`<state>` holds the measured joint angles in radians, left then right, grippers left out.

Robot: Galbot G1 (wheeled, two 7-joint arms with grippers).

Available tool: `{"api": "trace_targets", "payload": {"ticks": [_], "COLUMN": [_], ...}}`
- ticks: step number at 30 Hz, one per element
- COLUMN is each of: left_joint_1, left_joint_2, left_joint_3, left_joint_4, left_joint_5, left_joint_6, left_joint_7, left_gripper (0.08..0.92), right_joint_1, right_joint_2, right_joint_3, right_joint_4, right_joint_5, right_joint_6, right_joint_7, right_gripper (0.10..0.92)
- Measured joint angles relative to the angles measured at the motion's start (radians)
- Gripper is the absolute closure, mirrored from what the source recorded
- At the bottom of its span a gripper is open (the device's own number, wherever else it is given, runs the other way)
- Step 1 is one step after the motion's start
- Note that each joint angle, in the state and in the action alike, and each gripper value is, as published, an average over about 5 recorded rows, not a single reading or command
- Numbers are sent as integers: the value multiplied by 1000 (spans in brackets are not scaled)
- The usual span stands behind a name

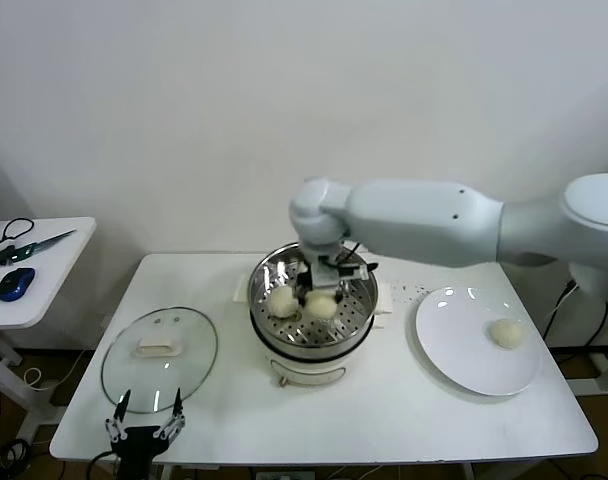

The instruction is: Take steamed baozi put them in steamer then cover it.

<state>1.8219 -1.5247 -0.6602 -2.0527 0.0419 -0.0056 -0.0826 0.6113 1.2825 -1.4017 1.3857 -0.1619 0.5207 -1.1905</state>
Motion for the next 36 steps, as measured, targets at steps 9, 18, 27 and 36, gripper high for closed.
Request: {"api": "trace_targets", "payload": {"ticks": [9,18,27,36], "left_joint_1": [-11,-19,-14,-12], "left_joint_2": [2,1,-1,4], "left_joint_3": [0,3,3,1], "left_joint_4": [15,28,25,12], "left_joint_5": [-3,0,0,1], "left_joint_6": [1,2,1,1], "left_joint_7": [0,-1,-3,-3], "left_gripper": [177,177,177,177], "right_joint_1": [-30,-38,6,91], "right_joint_2": [14,15,-22,-137], "right_joint_3": [-11,-4,21,-16], "right_joint_4": [2,-8,-37,-112], "right_joint_5": [2,11,50,188], "right_joint_6": [0,-2,-3,-112], "right_joint_7": [2,-2,-10,64], "right_gripper": [296,203,203,203]}}
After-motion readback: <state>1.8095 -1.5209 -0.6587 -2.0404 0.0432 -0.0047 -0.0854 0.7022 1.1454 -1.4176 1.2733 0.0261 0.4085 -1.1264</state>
